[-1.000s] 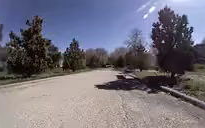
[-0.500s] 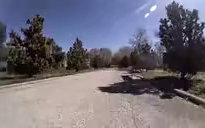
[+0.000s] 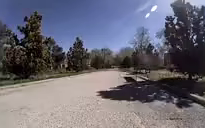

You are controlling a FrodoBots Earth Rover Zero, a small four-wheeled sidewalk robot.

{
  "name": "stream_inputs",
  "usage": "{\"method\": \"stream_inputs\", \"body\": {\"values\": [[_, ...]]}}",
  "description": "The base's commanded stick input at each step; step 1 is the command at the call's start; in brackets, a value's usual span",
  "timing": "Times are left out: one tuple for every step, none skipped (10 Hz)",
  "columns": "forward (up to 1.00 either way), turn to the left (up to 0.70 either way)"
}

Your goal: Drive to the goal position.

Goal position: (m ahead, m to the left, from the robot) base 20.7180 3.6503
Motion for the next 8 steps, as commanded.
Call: {"method": "stream_inputs", "body": {"values": [[1.00, 0.12], [1.00, 0.00], [1.00, 0.00], [1.00, 0.00], [1.00, 0.00], [1.00, 0.00], [1.00, 0.00], [1.00, 0.00]]}}
